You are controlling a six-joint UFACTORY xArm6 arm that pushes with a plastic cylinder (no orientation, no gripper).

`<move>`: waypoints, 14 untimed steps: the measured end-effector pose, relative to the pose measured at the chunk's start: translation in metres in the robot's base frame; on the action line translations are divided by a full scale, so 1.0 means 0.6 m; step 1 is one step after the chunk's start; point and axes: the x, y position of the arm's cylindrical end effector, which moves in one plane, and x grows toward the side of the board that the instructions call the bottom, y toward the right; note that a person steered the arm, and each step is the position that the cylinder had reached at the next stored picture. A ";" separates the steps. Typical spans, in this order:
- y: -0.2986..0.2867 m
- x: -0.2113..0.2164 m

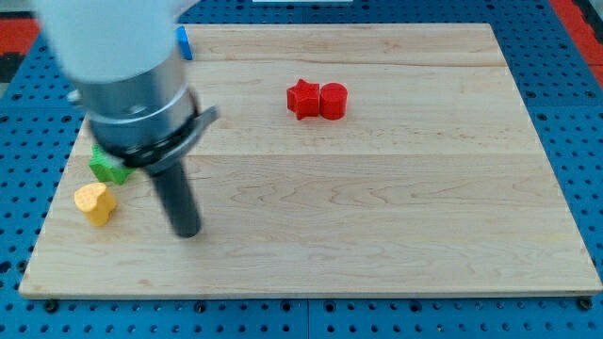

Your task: Move your arm at the green star

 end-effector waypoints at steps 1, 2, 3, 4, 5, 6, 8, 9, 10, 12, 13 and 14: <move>-0.103 -0.045; -0.137 -0.126; -0.106 -0.077; -0.083 -0.036; -0.049 -0.036; -0.022 -0.036; 0.017 -0.049; 0.017 -0.084; 0.011 -0.113; 0.002 -0.125; -0.035 -0.138; -0.078 -0.143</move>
